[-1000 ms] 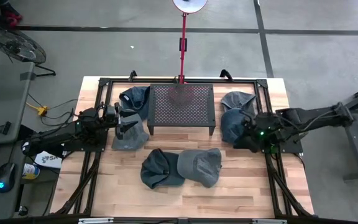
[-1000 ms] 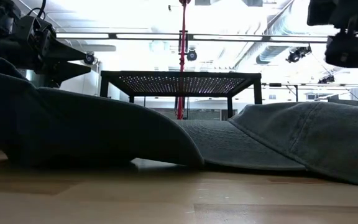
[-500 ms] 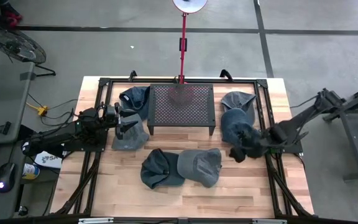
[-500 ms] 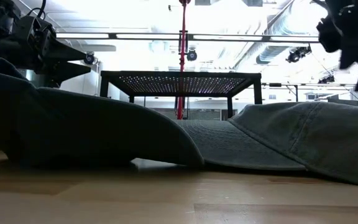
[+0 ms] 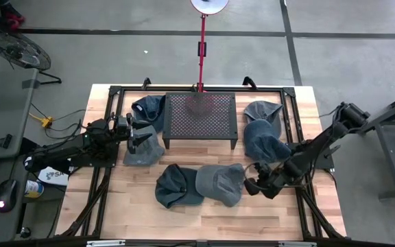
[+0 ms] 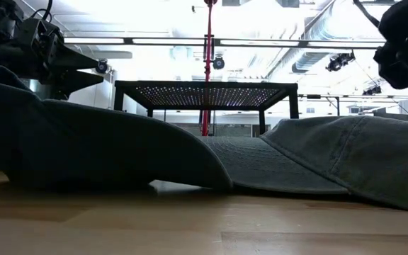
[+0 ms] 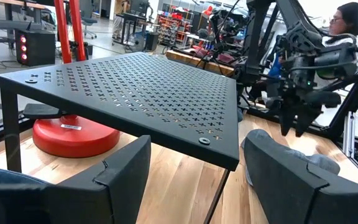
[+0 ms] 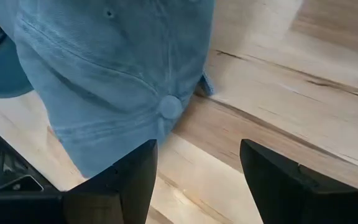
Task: Pick & Place hat
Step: Put the lower right gray cap on the shelf
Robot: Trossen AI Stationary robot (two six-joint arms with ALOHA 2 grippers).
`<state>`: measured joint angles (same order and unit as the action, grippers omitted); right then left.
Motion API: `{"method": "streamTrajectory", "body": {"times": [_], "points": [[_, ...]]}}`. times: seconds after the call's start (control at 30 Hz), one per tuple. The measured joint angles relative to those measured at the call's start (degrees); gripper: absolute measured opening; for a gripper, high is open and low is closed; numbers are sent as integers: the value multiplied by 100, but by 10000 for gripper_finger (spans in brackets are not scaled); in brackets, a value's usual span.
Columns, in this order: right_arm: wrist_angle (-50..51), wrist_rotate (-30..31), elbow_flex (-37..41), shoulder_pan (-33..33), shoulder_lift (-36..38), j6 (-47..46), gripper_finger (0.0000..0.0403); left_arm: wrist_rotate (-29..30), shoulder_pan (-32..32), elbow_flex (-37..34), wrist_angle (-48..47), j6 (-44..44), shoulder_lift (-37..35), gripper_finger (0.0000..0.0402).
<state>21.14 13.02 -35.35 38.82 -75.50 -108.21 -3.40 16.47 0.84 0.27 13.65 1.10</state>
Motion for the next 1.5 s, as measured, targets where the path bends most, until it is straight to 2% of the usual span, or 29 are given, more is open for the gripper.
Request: {"method": "streamTrajectory", "body": {"times": [0.23, 0.47, 0.7, 1.23, 1.33, 1.5], "points": [[-672, 165, 0, -104, -420, 5, 222, -1, 2, 0, 2, -2, 1, 255], [-935, 154, 0, -143, -806, 6, 222, 0, 0, 1, 0, -2, 2, 255], [-1150, 317, 0, -315, -949, 101, 222, 0, 0, 2, 0, 0, 2, 255], [-1679, 276, -2, -409, -1329, 220, 221, -2, 2, 0, 2, 0, 2, 255], [-1668, 212, -3, -445, -1329, 261, 208, -1, 2, 1, 1, -1, 1, 255], [-1652, 178, -2, -473, -1340, 325, 153, -2, 0, 2, 0, -2, 2, 255]]}}
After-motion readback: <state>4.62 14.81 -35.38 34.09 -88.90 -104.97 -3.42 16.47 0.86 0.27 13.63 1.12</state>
